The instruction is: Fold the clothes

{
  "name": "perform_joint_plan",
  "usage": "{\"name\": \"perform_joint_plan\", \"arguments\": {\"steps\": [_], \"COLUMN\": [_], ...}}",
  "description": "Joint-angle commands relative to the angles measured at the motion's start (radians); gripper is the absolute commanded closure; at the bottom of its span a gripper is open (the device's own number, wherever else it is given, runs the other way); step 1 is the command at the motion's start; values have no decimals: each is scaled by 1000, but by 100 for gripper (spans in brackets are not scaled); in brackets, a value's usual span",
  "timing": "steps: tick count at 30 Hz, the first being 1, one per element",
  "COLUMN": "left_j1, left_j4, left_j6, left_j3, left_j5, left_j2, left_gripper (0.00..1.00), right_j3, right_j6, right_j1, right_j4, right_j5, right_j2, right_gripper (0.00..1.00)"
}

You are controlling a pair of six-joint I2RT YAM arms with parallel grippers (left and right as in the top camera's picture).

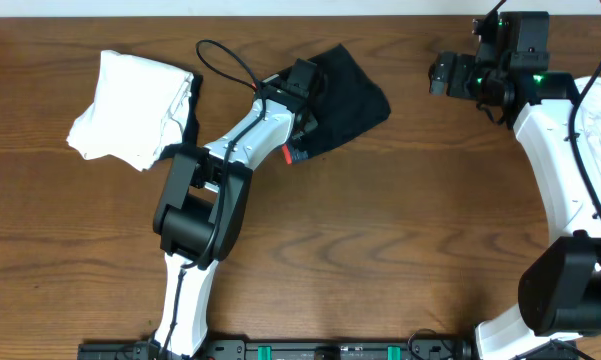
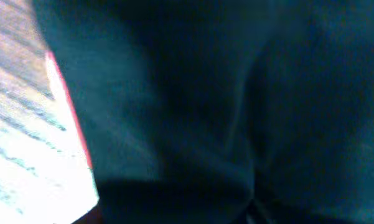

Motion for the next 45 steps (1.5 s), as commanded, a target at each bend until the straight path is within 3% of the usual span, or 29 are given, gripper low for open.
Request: {"name": "perform_joint_plan", "arguments": {"steps": [1,4,12,13,14,21,25,45], "left_j1": [-2,-2,-2,-2,-2,-2,1,131], "left_j4": [-27,-27,-28,-27,-27,-24,-20,52], "left_j6": [5,6,20,53,82,369,468,575], "left_j3": [-25,-25,-25,-24,-24,-24,-22,-22], "left_j5": [12,12,12,12,12,12,8,7], "left_j2": [67,67,67,66,65,26,-15,-248], "left_gripper": [64,73,81,92,94,94,95,94], "right_j3": [-3,-3,-3,-3,-3,-3,-3,-3], "right_j6": [0,0,0,0,0,0,0,0], "right_j1": [-2,-2,-2,-2,-2,-2,-2,-2], "right_j4": [-1,-1,-1,-1,-1,-1,-1,-1], "right_j5": [10,10,10,10,10,10,10,10], "right_j2": [3,3,3,3,3,3,3,3], "right_gripper": [1,1,1,1,1,1,1,1]}}
